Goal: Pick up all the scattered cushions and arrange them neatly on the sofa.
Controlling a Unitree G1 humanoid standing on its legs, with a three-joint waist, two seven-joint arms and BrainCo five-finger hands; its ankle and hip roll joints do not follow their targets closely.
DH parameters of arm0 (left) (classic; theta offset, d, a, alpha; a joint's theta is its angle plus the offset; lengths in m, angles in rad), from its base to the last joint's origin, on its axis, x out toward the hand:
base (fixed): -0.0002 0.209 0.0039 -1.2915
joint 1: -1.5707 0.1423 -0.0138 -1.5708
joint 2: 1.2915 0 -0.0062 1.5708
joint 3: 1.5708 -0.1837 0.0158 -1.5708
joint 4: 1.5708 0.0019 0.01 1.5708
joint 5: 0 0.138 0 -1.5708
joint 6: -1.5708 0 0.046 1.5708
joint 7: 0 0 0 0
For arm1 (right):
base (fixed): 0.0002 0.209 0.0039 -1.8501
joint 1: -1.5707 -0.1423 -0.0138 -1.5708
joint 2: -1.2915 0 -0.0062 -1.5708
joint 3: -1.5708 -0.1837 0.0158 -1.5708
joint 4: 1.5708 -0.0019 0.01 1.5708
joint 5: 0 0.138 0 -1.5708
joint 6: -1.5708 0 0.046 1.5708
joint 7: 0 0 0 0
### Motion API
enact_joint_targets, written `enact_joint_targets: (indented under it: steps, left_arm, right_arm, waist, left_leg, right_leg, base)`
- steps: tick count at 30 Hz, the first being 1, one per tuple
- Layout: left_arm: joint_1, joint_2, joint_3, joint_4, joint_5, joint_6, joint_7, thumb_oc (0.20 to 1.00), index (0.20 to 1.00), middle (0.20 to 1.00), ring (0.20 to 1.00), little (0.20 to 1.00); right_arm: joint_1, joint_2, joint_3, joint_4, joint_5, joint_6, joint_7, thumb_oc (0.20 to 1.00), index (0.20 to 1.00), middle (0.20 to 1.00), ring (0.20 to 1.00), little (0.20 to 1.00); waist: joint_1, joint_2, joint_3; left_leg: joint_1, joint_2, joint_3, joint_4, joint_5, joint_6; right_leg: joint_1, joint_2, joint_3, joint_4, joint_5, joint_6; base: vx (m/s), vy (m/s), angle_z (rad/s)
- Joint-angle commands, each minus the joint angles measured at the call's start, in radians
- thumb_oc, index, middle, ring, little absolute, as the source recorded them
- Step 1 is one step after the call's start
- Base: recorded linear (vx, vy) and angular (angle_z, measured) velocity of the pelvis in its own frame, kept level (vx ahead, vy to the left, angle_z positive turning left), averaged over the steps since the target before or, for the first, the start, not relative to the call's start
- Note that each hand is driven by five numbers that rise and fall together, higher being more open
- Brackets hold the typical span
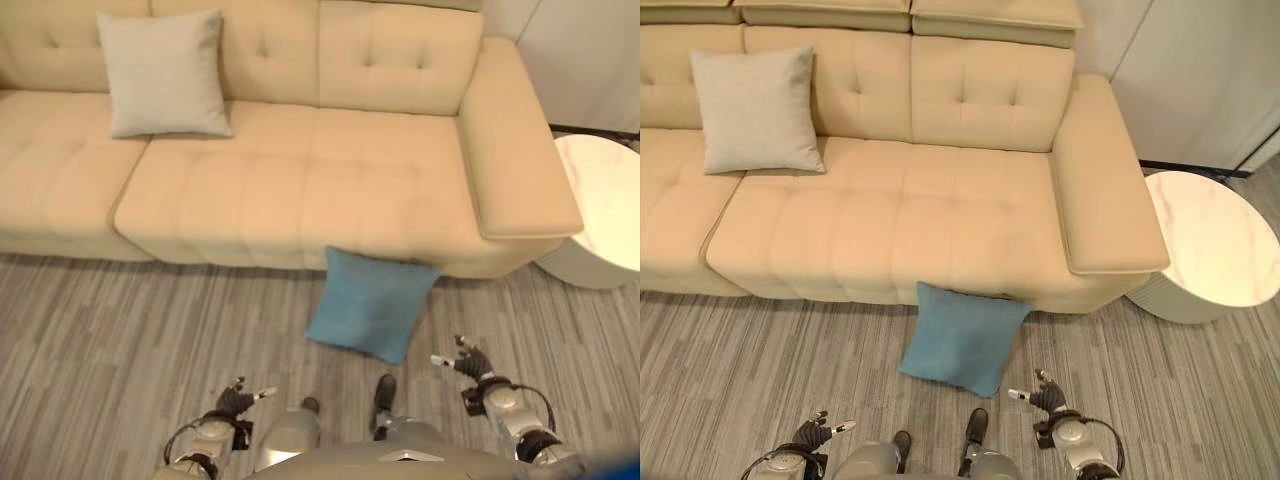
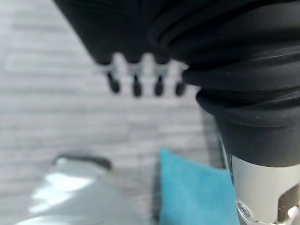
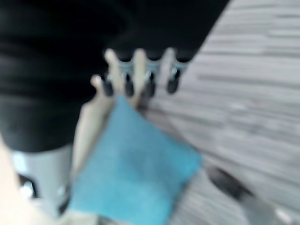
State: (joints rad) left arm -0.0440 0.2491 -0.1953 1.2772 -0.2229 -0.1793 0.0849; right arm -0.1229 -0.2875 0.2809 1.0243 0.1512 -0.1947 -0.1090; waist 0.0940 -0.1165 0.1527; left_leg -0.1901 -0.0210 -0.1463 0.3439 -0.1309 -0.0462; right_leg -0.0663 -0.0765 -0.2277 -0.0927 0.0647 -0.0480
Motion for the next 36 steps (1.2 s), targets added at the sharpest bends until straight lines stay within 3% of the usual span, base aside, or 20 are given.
enact_joint_targets:
  steps: [1,3,5,11,18,21,22,28,30,36]
  left_arm:
    - [-0.035,0.016,-0.029,-0.012,0.0,-0.016,0.003,1.0,1.0,1.0,1.0,1.0]
    - [-0.033,0.015,-0.034,-0.009,0.003,-0.017,0.007,1.0,1.0,1.0,1.0,1.0]
    - [-0.022,0.014,-0.026,-0.003,0.005,-0.016,0.007,1.0,1.0,1.0,1.0,1.0]
    - [-0.021,0.029,-0.021,0.008,0.015,-0.016,-0.003,1.0,1.0,1.0,1.0,1.0]
    - [-0.065,0.057,-0.033,-0.039,0.002,-0.031,0.018,1.0,1.0,1.0,1.0,1.0]
    - [-0.122,0.063,-0.053,-0.138,-0.056,-0.058,0.056,1.0,1.0,1.0,1.0,1.0]
    - [-0.184,0.07,-0.073,-0.238,-0.106,-0.08,0.094,1.0,1.0,1.0,1.0,1.0]
    - [-0.318,0.079,-0.119,-0.341,-0.153,-0.109,0.162,1.0,1.0,1.0,1.0,1.0]
    - [-0.424,0.075,-0.145,-0.405,-0.18,-0.125,0.216,1.0,1.0,1.0,1.0,1.0]
    - [-0.6,0.085,-0.167,-0.442,-0.213,-0.139,0.296,1.0,1.0,1.0,1.0,1.0]
  right_arm:
    - [0.017,-0.038,-0.01,-0.03,0.036,-0.025,-0.014,1.0,1.0,1.0,1.0,1.0]
    - [0.016,-0.035,-0.007,-0.022,0.032,-0.025,-0.015,1.0,1.0,1.0,1.0,1.0]
    - [0.01,-0.028,-0.006,-0.018,0.018,-0.018,-0.007,1.0,1.0,1.0,1.0,1.0]
    - [-0.002,-0.011,-0.01,-0.004,0.007,-0.014,0.0,1.0,1.0,1.0,1.0,1.0]
    - [-0.02,-0.015,-0.009,-0.033,0.015,-0.018,-0.006,1.0,1.0,1.0,1.0,1.0]
    - [-0.061,-0.038,-0.009,-0.064,0.03,-0.027,-0.033,1.0,1.0,1.0,1.0,1.0]
    - [-0.11,-0.056,-0.012,-0.099,0.036,-0.034,-0.079,1.0,1.0,1.0,1.0,1.0]
    - [-0.224,-0.079,-0.02,-0.128,0.054,-0.038,-0.166,1.0,1.0,1.0,1.0,1.0]
    - [-0.304,-0.102,-0.045,-0.146,0.085,-0.046,-0.23,1.0,1.0,1.0,1.0,1.0]
    - [-0.445,-0.165,-0.073,-0.139,0.111,-0.06,-0.326,1.0,1.0,1.0,1.0,1.0]
  waist:
    - [-0.012,0.016,-0.015]
    - [-0.002,0.023,-0.014]
    - [0.002,0.024,-0.02]
    - [0.016,0.016,-0.012]
    - [0.015,0.014,0.015]
    - [0.011,0.022,0.067]
    - [0.005,0.033,0.125]
    - [-0.013,0.059,0.194]
    - [-0.025,0.082,0.235]
    - [-0.047,0.101,0.289]
  left_leg:
    - [0.022,0.061,0.001,-0.258,0.145,-0.035]
    - [-0.004,0.054,-0.011,-0.286,0.183,-0.036]
    - [0.01,0.036,-0.033,-0.28,0.164,-0.026]
    - [0.021,-0.005,-0.01,-0.239,0.122,0.009]
    - [-0.012,-0.022,0.004,-0.193,0.098,0.024]
    - [-0.071,-0.02,0.0,-0.181,0.11,0.017]
    - [-0.138,-0.017,-0.008,-0.166,0.129,0.007]
    - [-0.269,-0.018,-0.018,-0.145,0.166,-0.009]
    - [-0.359,-0.019,-0.018,-0.142,0.191,-0.024]
    - [-0.537,-0.02,-0.013,-0.109,0.212,-0.034]
  right_leg:
    - [-0.001,-0.017,0.024,0.077,-0.038,0.174]
    - [-0.002,-0.013,0.039,0.091,-0.049,0.178]
    - [-0.009,-0.021,0.067,0.113,-0.05,0.185]
    - [-0.021,-0.069,0.108,0.165,-0.045,0.205]
    - [-0.053,-0.093,0.111,0.172,-0.035,0.206]
    - [-0.115,-0.096,0.109,0.183,-0.03,0.201]
    - [-0.19,-0.092,0.103,0.217,-0.03,0.195]
    - [-0.335,-0.099,0.089,0.276,-0.028,0.19]
    - [-0.442,-0.108,0.089,0.312,-0.021,0.191]
    - [-0.627,-0.127,0.112,0.37,-0.013,0.199]
  base:
    - [0.12,0.092,0.14]
    - [0.11,0.123,-0.02]
    - [0.1,0.167,-0.43]
    - [0.08,0.178,-0.71]
    - [0.0,0.055,-0.13]
    - [-0.22,-0.032,-0.01]
    - [-0.24,-0.047,0.09]
    - [-0.17,-0.017,0.1]
    - [-0.19,0.06,0.05]
    - [-0.09,0.039,0.01]
